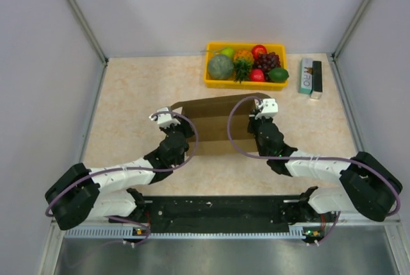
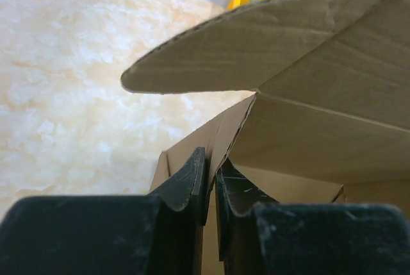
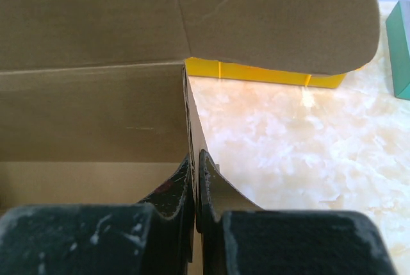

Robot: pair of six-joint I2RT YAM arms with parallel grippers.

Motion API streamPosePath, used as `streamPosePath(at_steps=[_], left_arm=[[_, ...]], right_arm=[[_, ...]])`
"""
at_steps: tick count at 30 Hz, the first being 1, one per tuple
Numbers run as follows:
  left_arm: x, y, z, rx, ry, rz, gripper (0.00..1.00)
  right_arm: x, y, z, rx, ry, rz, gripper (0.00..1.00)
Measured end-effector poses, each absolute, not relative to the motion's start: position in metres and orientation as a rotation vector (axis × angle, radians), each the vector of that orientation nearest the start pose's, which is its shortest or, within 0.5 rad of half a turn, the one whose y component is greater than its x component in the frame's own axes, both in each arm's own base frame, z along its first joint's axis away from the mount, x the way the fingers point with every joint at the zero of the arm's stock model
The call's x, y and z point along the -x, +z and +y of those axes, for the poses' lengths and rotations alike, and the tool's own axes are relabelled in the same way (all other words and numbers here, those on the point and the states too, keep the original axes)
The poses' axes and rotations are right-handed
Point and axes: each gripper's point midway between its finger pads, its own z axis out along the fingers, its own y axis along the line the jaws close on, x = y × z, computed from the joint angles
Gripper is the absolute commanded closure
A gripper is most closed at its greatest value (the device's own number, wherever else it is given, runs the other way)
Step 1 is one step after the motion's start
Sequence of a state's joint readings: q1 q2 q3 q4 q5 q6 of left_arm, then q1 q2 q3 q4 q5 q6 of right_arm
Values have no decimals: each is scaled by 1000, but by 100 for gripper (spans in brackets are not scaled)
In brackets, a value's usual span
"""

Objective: Fold the paper box

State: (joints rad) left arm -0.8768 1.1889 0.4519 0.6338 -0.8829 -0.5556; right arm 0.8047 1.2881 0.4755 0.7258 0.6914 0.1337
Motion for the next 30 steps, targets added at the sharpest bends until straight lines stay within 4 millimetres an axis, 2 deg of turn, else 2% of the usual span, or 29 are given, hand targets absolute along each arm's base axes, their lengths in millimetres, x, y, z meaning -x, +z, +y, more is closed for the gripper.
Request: streamPosePath(at_steps=[4,8,13,18,23,25,26,27,30], left_arm=[[-302,166,-186,360,-366,1625,88],[-294,165,-187,346,-390,1618,89],[-287,161,-186,338,-409,1614,92],[-283,159,-184,339,-423,1606,94],[-281,158,-186,338,-429,1603,95],[-280,157,-188,337,-430,1603,94],[-280,156,-189,338,-430,1602,94],[-280,156,-189,339,-430,1600,95],[-280,155,-192,341,-430,1598,95]], right_arm=[[-321,162,187,52,157,1650,99],[-313,161,187,63,172,1655,85],[-296,165,189,75,257,1693,60],[-272,176,183,48,364,1740,48],[-237,177,182,83,488,1864,43],[-219,179,183,107,570,1909,30],[-209,180,183,119,615,1929,19],[-197,183,184,140,668,1941,1],[-166,202,187,209,824,1947,1]])
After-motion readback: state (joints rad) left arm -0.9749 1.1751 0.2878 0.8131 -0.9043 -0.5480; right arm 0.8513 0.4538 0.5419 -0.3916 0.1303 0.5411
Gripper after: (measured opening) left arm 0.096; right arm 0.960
